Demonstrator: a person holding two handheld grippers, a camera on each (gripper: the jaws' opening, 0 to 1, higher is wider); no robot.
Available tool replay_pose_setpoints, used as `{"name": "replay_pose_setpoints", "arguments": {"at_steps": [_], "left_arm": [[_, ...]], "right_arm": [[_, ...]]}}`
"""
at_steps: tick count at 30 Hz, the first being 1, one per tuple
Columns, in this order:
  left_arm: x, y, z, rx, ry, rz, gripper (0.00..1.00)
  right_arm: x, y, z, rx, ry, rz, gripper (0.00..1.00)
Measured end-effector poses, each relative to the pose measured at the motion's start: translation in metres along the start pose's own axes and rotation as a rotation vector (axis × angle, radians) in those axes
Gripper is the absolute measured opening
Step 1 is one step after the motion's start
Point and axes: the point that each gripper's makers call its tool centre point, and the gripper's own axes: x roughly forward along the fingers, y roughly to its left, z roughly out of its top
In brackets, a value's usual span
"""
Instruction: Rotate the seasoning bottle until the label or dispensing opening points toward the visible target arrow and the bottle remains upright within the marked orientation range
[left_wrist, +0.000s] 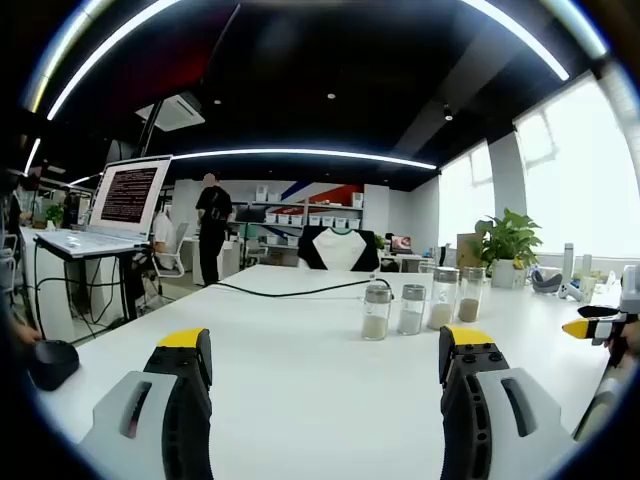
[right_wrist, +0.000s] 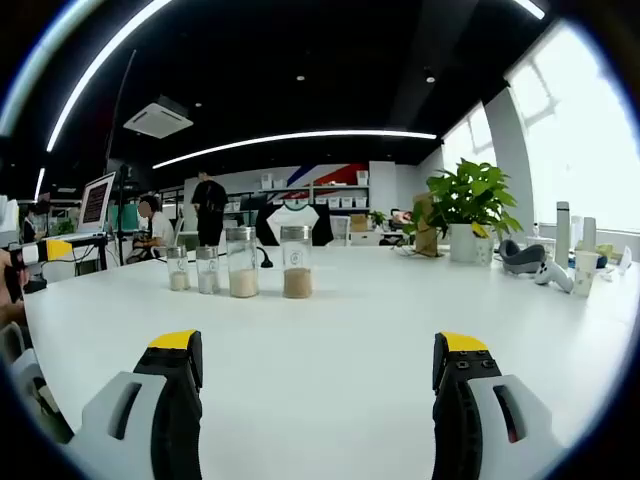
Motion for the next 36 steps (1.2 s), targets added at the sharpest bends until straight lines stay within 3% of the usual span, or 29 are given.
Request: {"name": "replay_pose_setpoints", "arguments": {"at_steps": [36], "left_arm": [[0.0002, 0.001, -0.0019, -0.013, -0.001, -0.001, 0.99]], "right_arm": [[-0.002, -0.0032, 0.0048, -0.013, -0.007, -0.009, 0.98]]}}
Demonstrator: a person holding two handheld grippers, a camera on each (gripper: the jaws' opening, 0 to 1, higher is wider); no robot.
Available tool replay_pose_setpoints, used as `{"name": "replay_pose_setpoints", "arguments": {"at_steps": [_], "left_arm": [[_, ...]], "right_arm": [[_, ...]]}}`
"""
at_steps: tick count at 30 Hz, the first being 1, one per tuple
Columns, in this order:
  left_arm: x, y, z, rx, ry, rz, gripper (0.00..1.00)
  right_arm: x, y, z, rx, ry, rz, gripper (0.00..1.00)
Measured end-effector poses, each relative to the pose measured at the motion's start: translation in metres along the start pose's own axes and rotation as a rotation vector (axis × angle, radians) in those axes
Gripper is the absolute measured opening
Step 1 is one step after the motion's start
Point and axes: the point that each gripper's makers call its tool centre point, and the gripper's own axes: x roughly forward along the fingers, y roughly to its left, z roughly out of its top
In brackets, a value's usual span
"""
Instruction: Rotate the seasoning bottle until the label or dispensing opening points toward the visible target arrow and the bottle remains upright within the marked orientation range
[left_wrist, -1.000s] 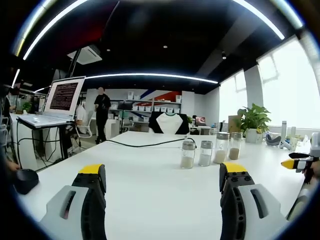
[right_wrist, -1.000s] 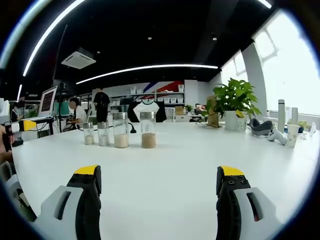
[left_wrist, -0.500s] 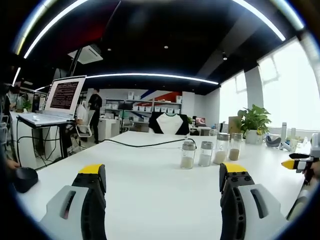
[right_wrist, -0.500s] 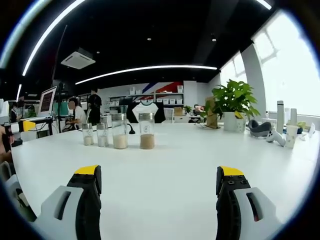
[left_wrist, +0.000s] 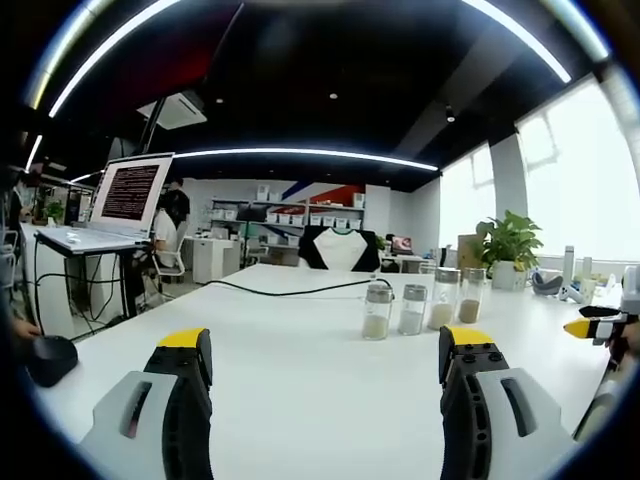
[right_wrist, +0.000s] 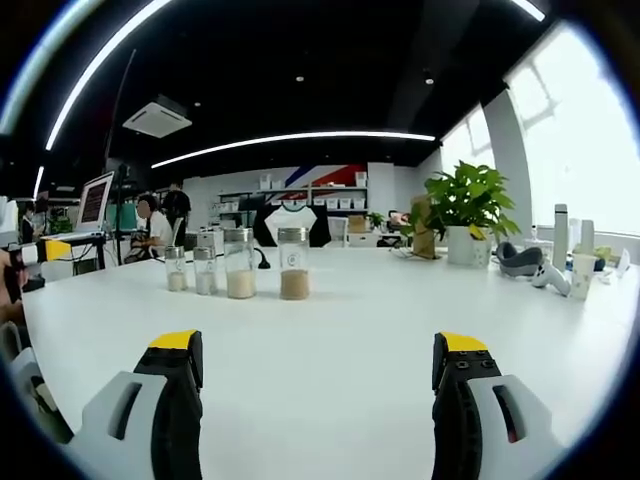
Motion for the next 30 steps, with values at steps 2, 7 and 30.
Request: {"name": "replay_pose_setpoints", "arguments": {"at_steps": [2, 7, 30], "left_arm": [[0.0, 0.0, 0.0, 0.001, -0.001, -0.002, 0.99], [0.0, 0.0, 0.0, 0.001, 0.0, -0.001, 0.99], [0.004, -0.002, -0.007, -0.009, 0.015, -0.018, 0.99]], "right_arm": [[0.0, 0.0, 0.001, 0.002, -0.002, 0.001, 0.98], [0.001, 0.002, 0.002, 0.005, -0.004, 0.004, 0.98], [0.031, 0.009, 0.053, -0.006, -0.076, 0.05, 0.96]]}}
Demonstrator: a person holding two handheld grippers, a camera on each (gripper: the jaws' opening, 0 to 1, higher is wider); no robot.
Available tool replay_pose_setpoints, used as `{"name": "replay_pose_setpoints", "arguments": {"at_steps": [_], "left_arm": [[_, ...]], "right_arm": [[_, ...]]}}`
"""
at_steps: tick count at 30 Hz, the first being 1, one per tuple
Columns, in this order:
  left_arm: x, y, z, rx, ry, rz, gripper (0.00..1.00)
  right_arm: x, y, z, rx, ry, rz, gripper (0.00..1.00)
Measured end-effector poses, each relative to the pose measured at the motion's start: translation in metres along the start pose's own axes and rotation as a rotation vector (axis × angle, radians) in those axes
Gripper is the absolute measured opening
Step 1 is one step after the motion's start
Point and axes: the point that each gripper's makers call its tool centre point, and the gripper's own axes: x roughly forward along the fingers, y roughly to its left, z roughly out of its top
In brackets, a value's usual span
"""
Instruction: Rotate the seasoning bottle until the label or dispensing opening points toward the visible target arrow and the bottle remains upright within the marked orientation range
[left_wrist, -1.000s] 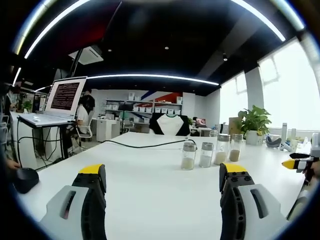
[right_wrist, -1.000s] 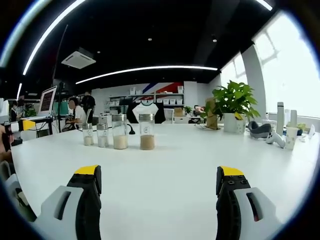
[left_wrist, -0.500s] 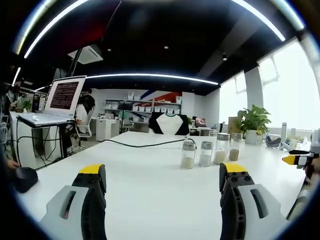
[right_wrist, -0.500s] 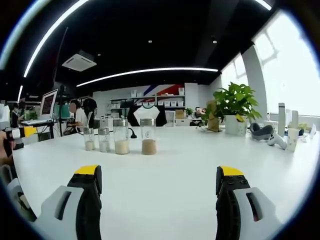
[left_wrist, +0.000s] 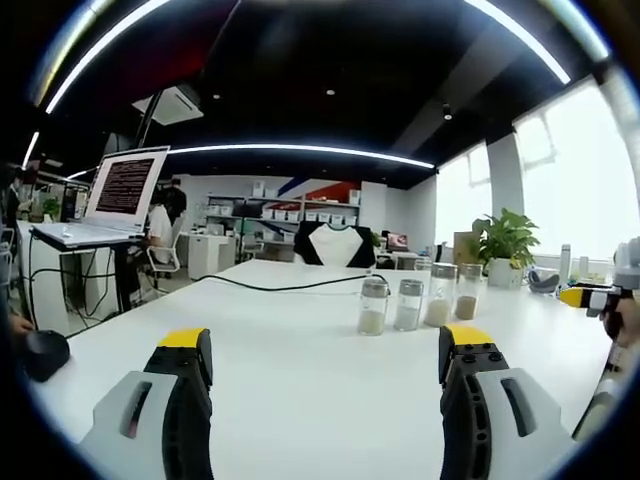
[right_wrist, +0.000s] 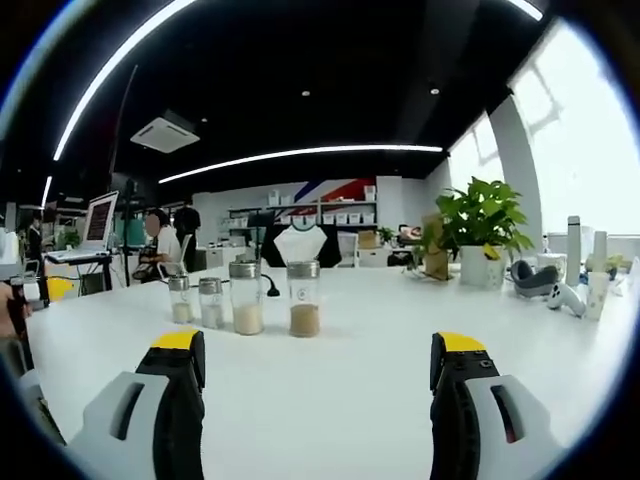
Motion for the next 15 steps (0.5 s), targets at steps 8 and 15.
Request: {"name": "replay_pose_setpoints", "arguments": {"at_steps": [8, 15], "left_arm": [[-0.001, 0.003, 0.002, 0.0, -0.012, 0.008, 0.98], [0.0, 0.001, 0.0, -0.002, -0.005, 0.002, 0.98]], "right_arm": [[0.021, -0.001, 0.02, 0.009, -0.02, 0.026, 0.95], [0.035, 0.001, 0.033, -0.004, -0.031, 0.045, 0.95]]}}
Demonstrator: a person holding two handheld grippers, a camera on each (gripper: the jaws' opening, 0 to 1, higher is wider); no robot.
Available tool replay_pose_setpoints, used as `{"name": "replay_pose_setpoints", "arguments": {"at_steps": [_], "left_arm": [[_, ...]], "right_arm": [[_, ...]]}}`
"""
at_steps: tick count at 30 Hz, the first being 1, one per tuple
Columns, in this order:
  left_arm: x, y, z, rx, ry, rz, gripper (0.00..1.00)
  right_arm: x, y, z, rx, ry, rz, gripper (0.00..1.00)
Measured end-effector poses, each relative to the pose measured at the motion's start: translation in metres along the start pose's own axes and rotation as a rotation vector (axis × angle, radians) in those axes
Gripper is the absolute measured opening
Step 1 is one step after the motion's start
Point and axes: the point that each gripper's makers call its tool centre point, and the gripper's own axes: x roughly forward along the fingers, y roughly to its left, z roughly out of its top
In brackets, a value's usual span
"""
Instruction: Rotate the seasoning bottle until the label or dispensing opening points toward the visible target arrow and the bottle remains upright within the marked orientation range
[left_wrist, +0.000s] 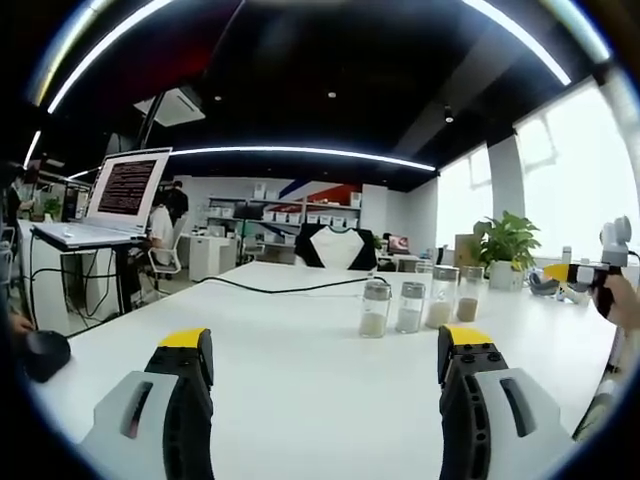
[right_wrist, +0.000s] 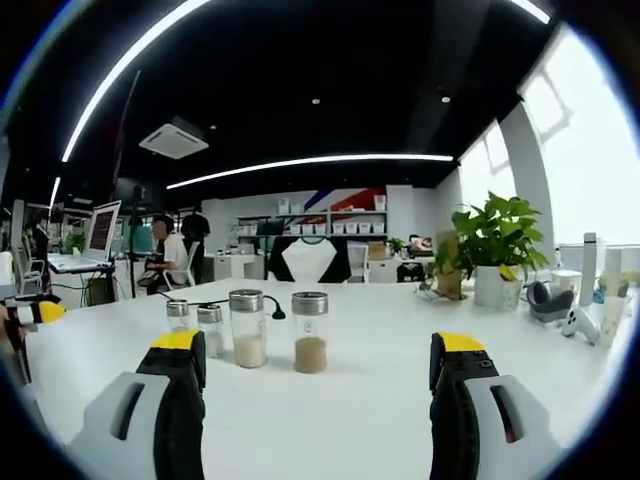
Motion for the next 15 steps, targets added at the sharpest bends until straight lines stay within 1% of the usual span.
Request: {"name": "replay_pose_setpoints", "arguments": {"at_steps": [6, 12, 15], "left_arm": [[0.001, -0.001, -0.001, 0.0, 0.001, -0.004, 0.98], [0.001, 0.0, -0.002, -0.003, 0.005, -0.001, 0.98], [0.0, 0.002, -0.001, 0.0, -0.002, 0.011, 0.98]], "right_arm": [[0.012, 0.0, 0.006, -0.016, -0.001, 0.01, 0.95], [0.023, 0.003, 0.006, -0.027, 0.013, 0.021, 0.95], [0.025, 0.008, 0.007, -0.034, 0.018, 0.033, 0.95]]}}
